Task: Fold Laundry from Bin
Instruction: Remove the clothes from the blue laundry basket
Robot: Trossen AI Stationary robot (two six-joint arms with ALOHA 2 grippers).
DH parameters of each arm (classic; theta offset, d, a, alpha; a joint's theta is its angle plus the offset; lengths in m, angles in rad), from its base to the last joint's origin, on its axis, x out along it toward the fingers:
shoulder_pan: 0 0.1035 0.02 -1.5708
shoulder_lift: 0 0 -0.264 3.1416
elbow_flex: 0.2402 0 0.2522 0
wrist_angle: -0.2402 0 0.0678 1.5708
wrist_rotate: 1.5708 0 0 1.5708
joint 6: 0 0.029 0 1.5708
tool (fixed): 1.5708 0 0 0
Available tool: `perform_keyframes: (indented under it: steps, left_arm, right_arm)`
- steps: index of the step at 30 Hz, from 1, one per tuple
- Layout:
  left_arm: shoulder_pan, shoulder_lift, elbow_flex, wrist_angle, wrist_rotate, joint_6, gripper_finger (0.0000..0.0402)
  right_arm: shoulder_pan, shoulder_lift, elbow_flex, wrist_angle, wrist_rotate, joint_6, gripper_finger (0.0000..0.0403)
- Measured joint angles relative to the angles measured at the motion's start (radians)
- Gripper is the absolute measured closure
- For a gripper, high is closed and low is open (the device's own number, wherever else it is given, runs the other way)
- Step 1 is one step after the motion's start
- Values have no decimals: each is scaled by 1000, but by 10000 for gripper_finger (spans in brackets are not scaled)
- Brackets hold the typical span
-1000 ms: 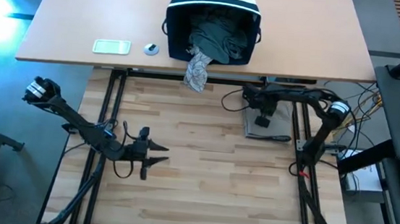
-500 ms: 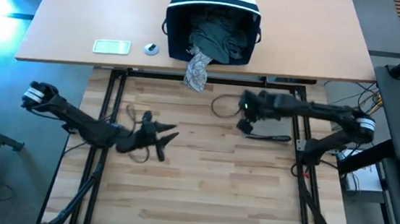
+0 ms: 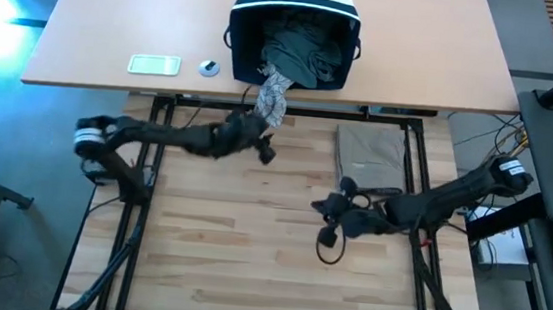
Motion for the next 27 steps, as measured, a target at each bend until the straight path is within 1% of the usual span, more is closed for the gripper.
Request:
perform_keyframes:
  steps: [3, 6, 8, 10, 12, 15, 17, 18, 21, 25, 27]
  left_arm:
    - [114, 89, 97, -7, 58, 47, 237]
    - [213, 162, 209, 3, 104, 81, 214]
    - [257, 199, 281, 16, 141, 118, 202]
    - [275, 239, 356, 35, 187, 209, 193]
    - [280, 277, 419, 27, 208, 328, 187]
    - [293, 340, 517, 7, 206, 526, 184]
    - [312, 389, 600, -18, 169, 593, 185]
    - [326, 416, 647, -44, 151, 606, 185]
    - [366, 502, 780, -107, 145, 611, 186]
    - [413, 619, 946, -178, 130, 548, 188]
    - [426, 674, 1037, -249, 116, 524, 199]
  right_arm:
    - [-4, 3, -24, 3, 32, -12, 349]
    - [-29, 4, -49, 4, 125, -48, 306]
    - [-50, 2, -63, 4, 191, -72, 275]
    - [-68, -1, -79, 0, 239, -83, 247]
    - [-82, -2, -88, -8, 244, -86, 222]
    - [-88, -2, -97, -39, 244, -55, 194]
    - [-88, -2, -99, -60, 243, -14, 182]
    - [-88, -2, -103, -69, 242, 8, 177]
    - [-86, -2, -116, -78, 231, 68, 168]
    - [-86, -2, -141, -82, 231, 113, 165]
    - [-87, -2, -147, -83, 233, 119, 167]
